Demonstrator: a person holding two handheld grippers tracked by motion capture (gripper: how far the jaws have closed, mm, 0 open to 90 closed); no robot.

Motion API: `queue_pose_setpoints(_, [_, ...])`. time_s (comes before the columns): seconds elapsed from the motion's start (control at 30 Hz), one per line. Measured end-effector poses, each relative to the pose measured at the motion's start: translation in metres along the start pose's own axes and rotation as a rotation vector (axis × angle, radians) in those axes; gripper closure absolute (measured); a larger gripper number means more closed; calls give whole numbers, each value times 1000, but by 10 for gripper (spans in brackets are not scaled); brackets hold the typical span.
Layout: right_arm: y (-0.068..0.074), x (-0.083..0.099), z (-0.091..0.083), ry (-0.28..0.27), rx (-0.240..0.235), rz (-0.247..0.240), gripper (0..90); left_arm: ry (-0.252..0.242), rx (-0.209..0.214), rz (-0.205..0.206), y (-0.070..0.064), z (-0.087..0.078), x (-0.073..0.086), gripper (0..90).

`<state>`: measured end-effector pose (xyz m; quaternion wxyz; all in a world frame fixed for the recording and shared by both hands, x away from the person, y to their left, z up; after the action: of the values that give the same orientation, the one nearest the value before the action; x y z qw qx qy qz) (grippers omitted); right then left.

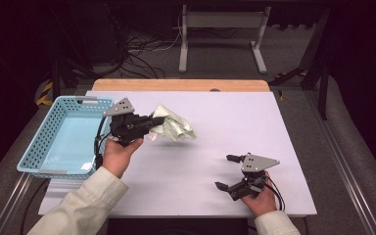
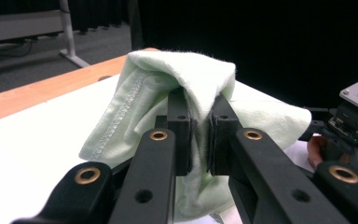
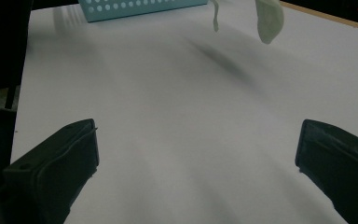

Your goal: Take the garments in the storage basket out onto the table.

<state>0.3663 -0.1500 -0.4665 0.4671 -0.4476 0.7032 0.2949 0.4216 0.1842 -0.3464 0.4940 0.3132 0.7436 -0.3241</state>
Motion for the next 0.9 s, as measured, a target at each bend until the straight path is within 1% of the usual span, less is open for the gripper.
queue_pose_setpoints(0.37, [0, 0, 0, 0, -2, -1, 1, 58, 32, -7, -7, 28, 16, 830])
queue_pose_setpoints(0.57, [0, 0, 0, 0, -4, 1, 1, 97, 45, -9, -7, 44, 24, 827])
queue_pose_setpoints(0.7, [0, 0, 0, 0, -5, 3, 1, 128, 40, -9, -5, 54, 29, 826])
queue_pose_setpoints(0.77, [0, 0, 0, 1, -5, 4, 1, 146, 36, -2, -4, 60, 32, 825])
queue_pose_setpoints(0.87, [0, 0, 0, 1, -4, 4, 1, 168, 14, 9, -1, 67, 36, 822])
queue_pose_setpoints(0.9, [0, 0, 0, 1, -4, 5, 1, 172, 13, 8, 0, 69, 37, 820])
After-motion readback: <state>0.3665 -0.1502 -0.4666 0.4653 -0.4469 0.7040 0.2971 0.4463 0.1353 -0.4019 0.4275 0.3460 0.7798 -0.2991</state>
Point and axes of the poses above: each handheld gripper's, and its own axes: z roughly forward along the jaws, x roughly out of its underside, y roughly to its left, the point moved 3 cm from there along z, roughly forward along the jaws, and after that the axes turned 1 degree about -y, right-handed, at the moved point
